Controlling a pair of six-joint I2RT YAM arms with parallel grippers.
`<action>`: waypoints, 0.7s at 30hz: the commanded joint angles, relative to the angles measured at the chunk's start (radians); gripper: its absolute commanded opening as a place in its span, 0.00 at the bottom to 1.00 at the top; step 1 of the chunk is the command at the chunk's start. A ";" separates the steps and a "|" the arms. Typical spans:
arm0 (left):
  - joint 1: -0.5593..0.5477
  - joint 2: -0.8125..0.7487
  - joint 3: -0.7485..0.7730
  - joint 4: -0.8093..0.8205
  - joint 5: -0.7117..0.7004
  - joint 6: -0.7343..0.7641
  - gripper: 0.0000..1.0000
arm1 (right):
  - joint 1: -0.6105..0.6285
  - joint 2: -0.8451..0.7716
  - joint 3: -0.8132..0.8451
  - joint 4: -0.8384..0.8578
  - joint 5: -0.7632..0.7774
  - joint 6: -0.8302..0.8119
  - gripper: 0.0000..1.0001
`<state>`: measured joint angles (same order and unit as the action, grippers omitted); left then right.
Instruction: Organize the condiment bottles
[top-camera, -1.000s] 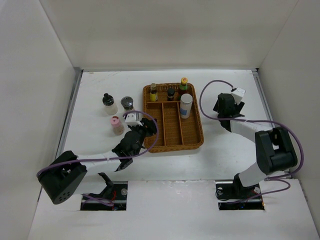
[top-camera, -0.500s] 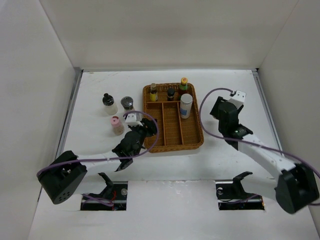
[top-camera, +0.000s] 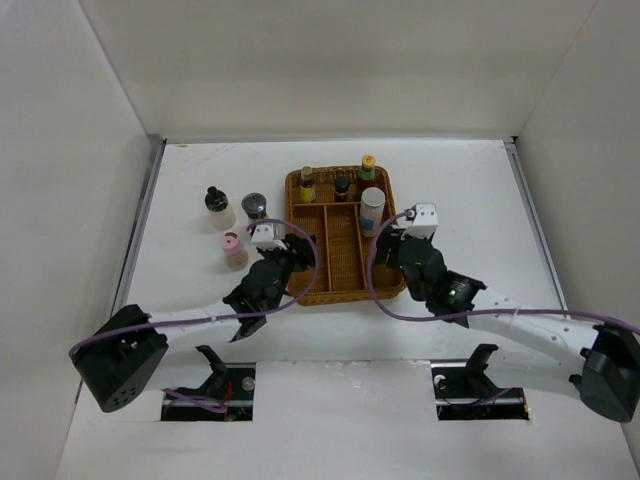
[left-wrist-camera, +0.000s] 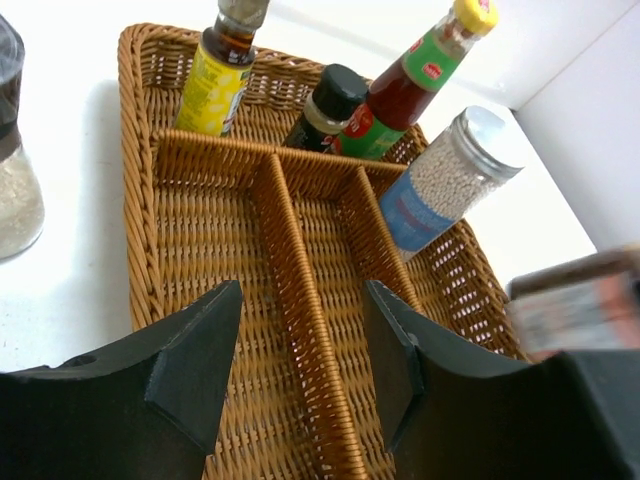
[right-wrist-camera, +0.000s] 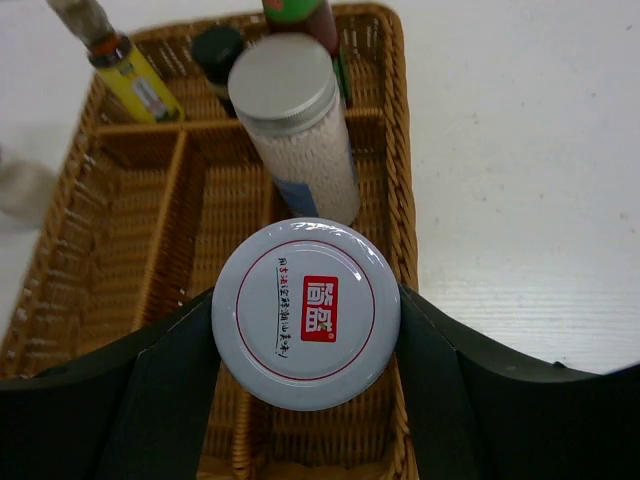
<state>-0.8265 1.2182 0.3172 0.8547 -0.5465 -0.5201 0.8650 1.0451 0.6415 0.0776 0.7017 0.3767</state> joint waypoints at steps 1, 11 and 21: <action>0.014 -0.095 0.066 -0.044 -0.007 -0.003 0.50 | 0.002 0.029 -0.006 0.189 0.022 -0.042 0.49; 0.152 -0.341 0.224 -0.630 -0.024 -0.067 0.72 | 0.009 0.222 -0.069 0.329 0.007 -0.071 0.53; 0.339 -0.362 0.235 -0.924 -0.124 -0.073 0.80 | 0.018 0.228 -0.069 0.333 -0.002 -0.071 0.88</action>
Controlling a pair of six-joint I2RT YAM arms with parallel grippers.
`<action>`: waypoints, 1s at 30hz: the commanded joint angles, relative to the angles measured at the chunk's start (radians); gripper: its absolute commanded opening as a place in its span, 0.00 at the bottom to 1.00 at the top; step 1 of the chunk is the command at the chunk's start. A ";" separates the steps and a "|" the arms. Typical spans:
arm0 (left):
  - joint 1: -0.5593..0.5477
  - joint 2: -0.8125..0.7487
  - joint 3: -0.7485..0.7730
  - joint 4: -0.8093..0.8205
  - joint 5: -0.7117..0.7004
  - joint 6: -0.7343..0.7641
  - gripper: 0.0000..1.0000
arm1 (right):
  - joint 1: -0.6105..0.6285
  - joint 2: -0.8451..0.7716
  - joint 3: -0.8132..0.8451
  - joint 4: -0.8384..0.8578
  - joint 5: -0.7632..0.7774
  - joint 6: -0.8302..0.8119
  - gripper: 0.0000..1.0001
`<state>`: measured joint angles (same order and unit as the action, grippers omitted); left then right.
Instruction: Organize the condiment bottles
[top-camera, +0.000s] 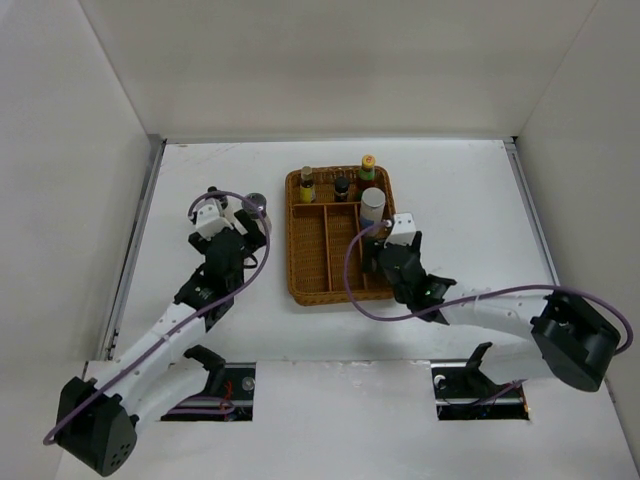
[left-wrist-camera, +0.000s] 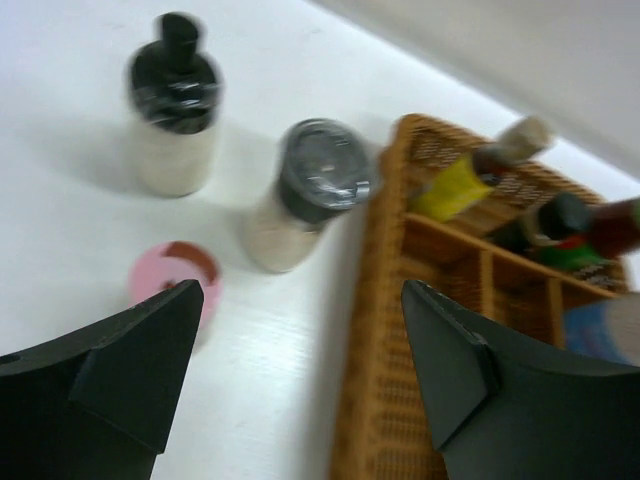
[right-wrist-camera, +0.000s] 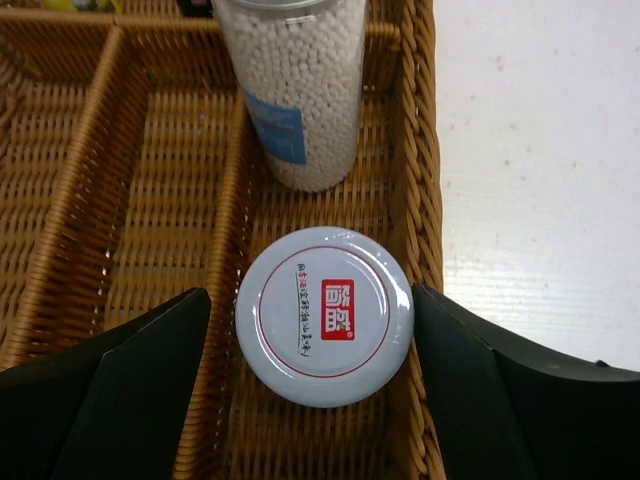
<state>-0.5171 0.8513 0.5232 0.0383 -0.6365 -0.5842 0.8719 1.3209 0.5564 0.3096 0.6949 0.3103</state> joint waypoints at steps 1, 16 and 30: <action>0.030 0.006 0.029 -0.116 -0.041 -0.009 0.80 | 0.011 -0.067 0.013 0.102 0.005 -0.007 0.92; 0.165 0.219 0.052 -0.058 0.015 0.000 0.64 | 0.051 -0.221 -0.078 0.178 -0.040 0.003 1.00; -0.230 0.084 0.288 -0.213 -0.121 0.012 0.26 | 0.054 -0.328 -0.142 0.238 0.012 0.013 1.00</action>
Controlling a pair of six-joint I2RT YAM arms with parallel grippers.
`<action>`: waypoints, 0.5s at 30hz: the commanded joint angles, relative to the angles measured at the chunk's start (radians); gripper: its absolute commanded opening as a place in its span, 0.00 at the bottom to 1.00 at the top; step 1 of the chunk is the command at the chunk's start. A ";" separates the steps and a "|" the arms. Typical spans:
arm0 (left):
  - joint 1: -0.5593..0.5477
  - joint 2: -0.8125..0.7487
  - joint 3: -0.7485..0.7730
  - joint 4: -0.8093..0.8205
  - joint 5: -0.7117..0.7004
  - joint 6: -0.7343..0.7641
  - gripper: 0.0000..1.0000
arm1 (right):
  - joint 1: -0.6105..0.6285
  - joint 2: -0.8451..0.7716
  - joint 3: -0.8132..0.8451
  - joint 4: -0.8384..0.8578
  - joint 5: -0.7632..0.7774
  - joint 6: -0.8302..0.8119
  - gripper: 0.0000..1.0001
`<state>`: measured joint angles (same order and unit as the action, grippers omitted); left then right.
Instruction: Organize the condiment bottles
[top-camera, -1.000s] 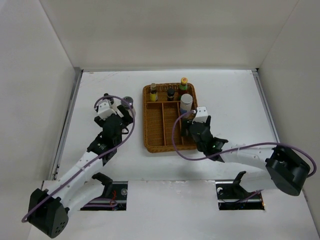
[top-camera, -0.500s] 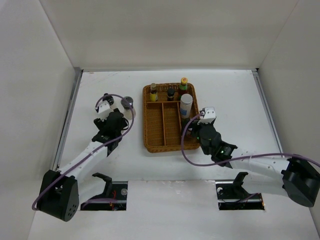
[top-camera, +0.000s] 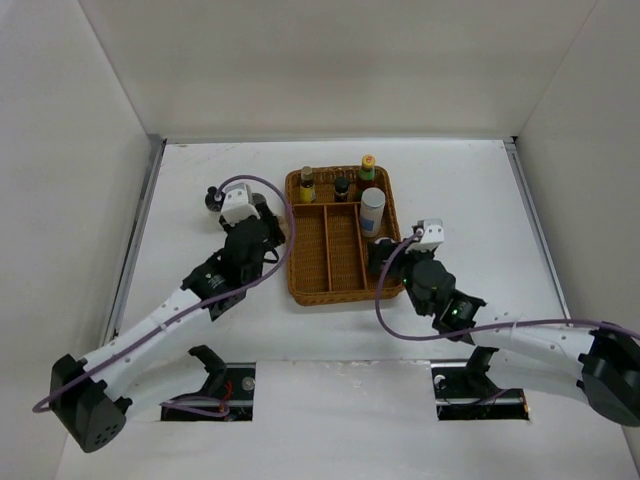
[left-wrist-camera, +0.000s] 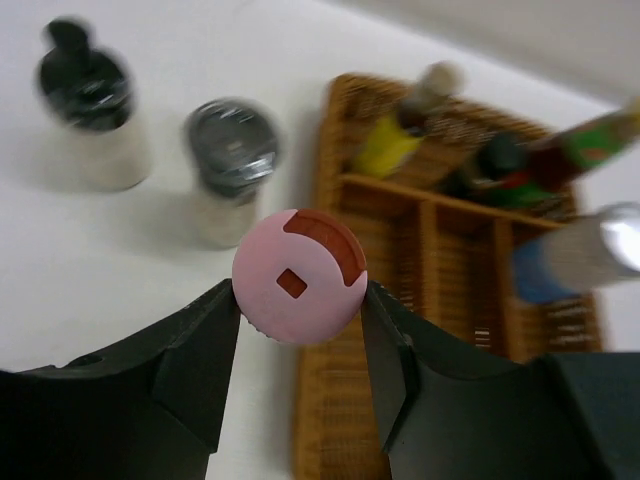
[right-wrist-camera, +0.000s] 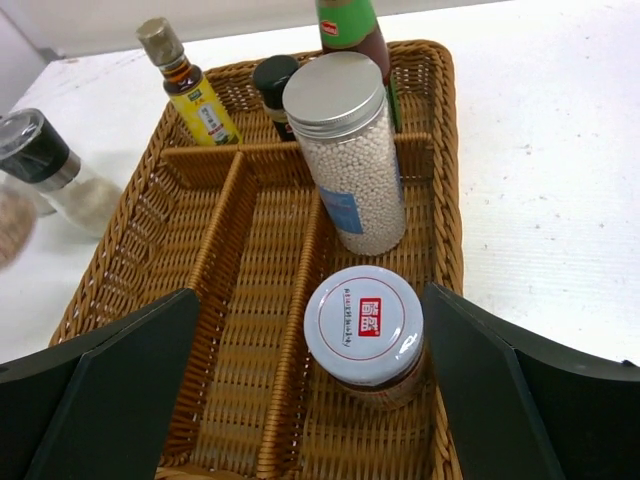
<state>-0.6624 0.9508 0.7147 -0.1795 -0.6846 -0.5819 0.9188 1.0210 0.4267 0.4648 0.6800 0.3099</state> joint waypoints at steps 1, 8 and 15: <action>-0.117 0.005 0.112 0.026 -0.073 0.010 0.26 | 0.007 -0.038 -0.017 0.083 0.032 0.017 1.00; -0.170 0.313 0.224 0.277 0.100 0.025 0.27 | -0.019 -0.097 -0.046 0.075 0.078 0.035 1.00; -0.174 0.569 0.380 0.354 0.171 0.056 0.27 | -0.073 -0.186 -0.097 0.072 0.102 0.089 1.00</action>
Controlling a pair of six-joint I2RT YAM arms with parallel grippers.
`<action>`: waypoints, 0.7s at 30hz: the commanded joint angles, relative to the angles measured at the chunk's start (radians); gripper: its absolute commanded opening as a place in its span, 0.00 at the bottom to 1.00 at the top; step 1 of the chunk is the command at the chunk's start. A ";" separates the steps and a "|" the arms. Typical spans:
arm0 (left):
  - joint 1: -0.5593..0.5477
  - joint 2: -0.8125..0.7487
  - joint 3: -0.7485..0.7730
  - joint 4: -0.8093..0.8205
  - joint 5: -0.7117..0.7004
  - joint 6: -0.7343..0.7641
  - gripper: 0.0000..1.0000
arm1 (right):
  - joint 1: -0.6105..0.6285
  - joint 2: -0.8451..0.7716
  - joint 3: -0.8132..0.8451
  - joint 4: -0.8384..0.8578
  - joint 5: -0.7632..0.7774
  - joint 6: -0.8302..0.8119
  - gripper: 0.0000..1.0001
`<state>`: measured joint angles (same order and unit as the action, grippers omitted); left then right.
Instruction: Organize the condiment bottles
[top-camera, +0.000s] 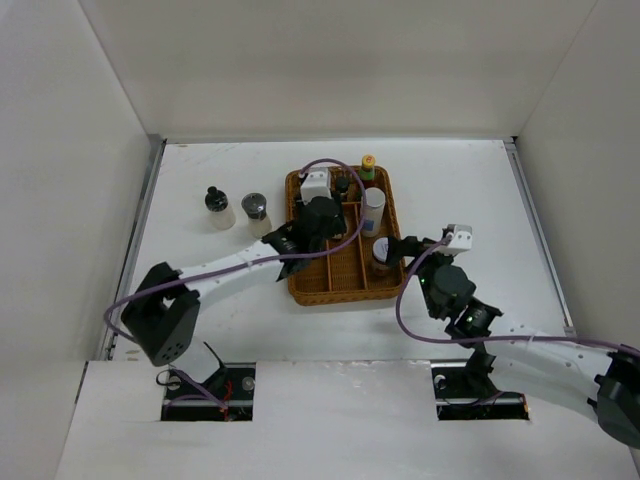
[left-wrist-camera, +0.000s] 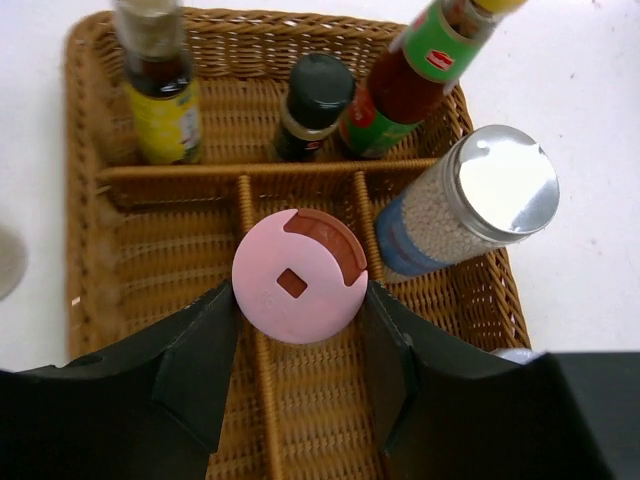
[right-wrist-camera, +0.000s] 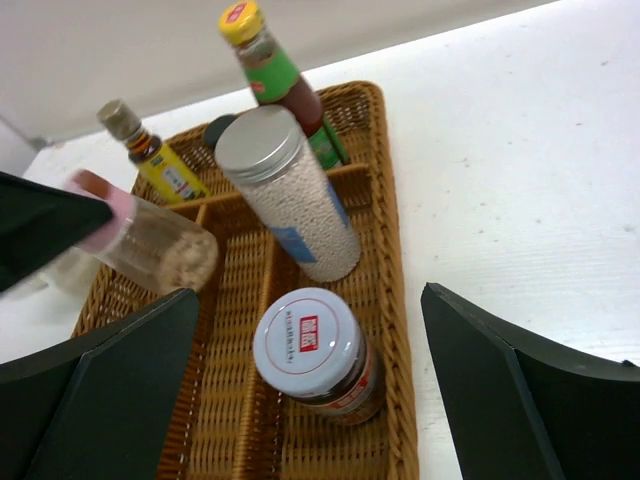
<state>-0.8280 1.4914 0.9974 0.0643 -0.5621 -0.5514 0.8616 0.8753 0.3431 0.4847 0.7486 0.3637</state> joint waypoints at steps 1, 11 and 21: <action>-0.009 0.059 0.112 0.112 0.047 0.030 0.27 | -0.022 -0.044 -0.018 0.054 0.031 0.040 1.00; -0.009 0.312 0.233 0.146 -0.039 0.117 0.28 | -0.026 -0.027 -0.006 0.041 -0.002 0.049 1.00; -0.026 0.247 0.162 0.121 -0.107 0.114 0.27 | -0.040 -0.045 -0.012 0.040 -0.008 0.052 1.00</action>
<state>-0.8391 1.8065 1.1938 0.1680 -0.6445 -0.4412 0.8291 0.8379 0.3298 0.4835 0.7486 0.4042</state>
